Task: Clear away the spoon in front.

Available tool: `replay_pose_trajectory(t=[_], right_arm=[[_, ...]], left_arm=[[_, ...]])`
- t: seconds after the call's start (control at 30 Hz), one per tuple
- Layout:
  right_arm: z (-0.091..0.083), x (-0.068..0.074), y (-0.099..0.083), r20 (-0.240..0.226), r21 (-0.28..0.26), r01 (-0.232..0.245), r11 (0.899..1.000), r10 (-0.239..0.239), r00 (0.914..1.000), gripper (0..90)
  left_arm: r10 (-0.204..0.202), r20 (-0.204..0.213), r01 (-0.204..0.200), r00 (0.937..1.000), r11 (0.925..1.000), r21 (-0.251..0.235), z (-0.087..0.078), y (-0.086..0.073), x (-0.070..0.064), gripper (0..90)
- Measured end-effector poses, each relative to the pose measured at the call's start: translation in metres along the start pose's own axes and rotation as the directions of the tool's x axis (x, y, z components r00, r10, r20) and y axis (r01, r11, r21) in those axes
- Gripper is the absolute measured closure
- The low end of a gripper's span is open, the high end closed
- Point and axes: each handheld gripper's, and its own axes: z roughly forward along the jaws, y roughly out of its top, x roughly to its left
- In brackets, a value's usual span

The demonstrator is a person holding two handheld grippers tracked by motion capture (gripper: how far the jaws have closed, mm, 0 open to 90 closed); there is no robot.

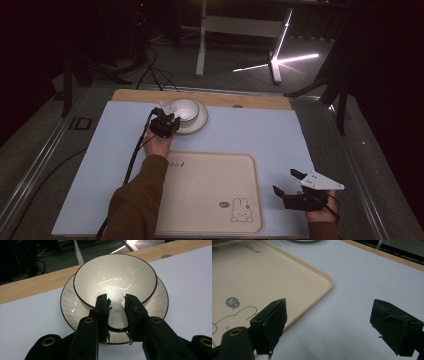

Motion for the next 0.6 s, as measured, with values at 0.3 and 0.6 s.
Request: replay_pose_trajectory(t=[0.3, 0.6], right_arm=[[0.0, 0.0, 0.0, 0.0, 0.0, 0.0, 1.0, 0.0, 1.0, 13.8], [0.0, 0.0, 0.0, 0.0, 0.0, -0.001, 1.0, 0.001, 1.0, 13.8]], left_arm=[[-0.018, 0.012, 0.018, 0.9998, 0.9995, -0.024, -0.009, 0.004, 0.002, 73.7], [-0.024, 0.023, 0.025, 0.9994, 0.9987, -0.043, -0.022, 0.009, 0.004, 73.7]])
